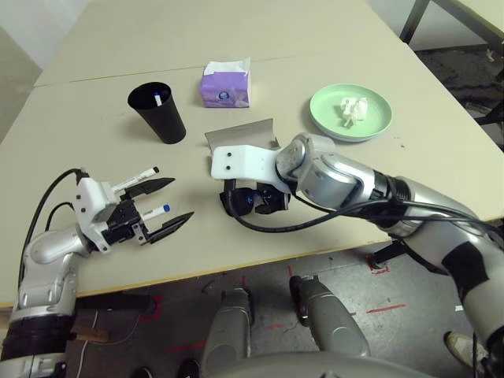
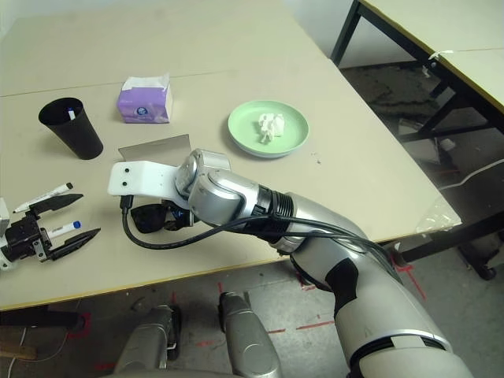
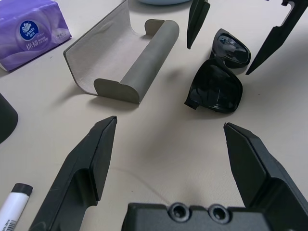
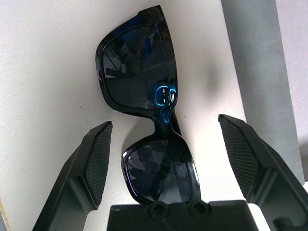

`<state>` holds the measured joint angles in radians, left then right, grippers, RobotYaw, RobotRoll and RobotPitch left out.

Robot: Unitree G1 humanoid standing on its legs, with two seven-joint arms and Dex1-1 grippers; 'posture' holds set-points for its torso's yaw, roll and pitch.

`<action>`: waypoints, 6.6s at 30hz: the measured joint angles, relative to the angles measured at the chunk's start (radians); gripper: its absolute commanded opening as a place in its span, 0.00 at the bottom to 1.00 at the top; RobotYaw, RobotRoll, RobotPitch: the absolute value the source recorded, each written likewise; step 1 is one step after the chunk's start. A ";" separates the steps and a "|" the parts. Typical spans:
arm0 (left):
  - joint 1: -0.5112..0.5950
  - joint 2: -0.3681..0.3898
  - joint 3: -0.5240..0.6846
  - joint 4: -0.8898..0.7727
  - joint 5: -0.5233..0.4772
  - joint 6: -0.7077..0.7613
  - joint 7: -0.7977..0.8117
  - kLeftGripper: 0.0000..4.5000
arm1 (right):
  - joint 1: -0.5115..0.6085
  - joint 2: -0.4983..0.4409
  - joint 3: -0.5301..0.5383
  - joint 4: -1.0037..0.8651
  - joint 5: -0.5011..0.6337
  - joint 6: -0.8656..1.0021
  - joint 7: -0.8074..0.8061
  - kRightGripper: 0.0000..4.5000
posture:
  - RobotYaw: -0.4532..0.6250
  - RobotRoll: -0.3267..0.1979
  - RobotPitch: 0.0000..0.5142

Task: Organize and tidy the items on the table.

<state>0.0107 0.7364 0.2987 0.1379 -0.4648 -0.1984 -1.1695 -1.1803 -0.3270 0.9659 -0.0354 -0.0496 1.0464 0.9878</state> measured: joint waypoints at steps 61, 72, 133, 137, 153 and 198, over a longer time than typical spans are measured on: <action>-0.022 -0.012 0.000 -0.033 -0.005 -0.002 0.043 1.00 | -0.154 -0.063 -0.046 0.024 -0.072 -0.205 0.114 0.03 | 0.32 0.62 0.34; 0.015 -0.012 0.004 -0.056 -0.006 -0.001 0.062 1.00 | -0.228 0.141 -0.088 0.564 -0.212 -0.669 0.029 0.03 | 0.35 0.62 0.37; 0.076 -0.007 0.039 -0.102 -0.011 0.037 0.085 1.00 | -0.218 0.297 -0.335 0.861 -0.386 -0.808 0.023 0.03 | 0.38 0.62 0.42; 0.080 -0.007 0.039 -0.112 -0.011 0.038 0.088 1.00 | -0.219 0.302 -0.335 0.912 -0.394 -0.845 -0.008 0.03 | 0.38 0.62 0.43; 0.098 -0.007 0.039 -0.138 -0.013 0.046 0.094 1.00 | -0.230 0.285 -0.336 1.017 -0.423 -0.926 -0.040 0.03 | 0.38 0.62 0.43; 0.038 -0.023 0.041 -0.082 -0.004 0.052 0.147 1.00 | 0.064 -0.087 -0.777 0.037 -0.019 -0.109 0.347 0.99 | 0.33 0.62 0.39</action>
<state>0.0482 0.7132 0.3398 0.0563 -0.4685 -0.1463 -1.0227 -1.1160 -0.4136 0.1894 0.0015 -0.0686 0.9372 1.3344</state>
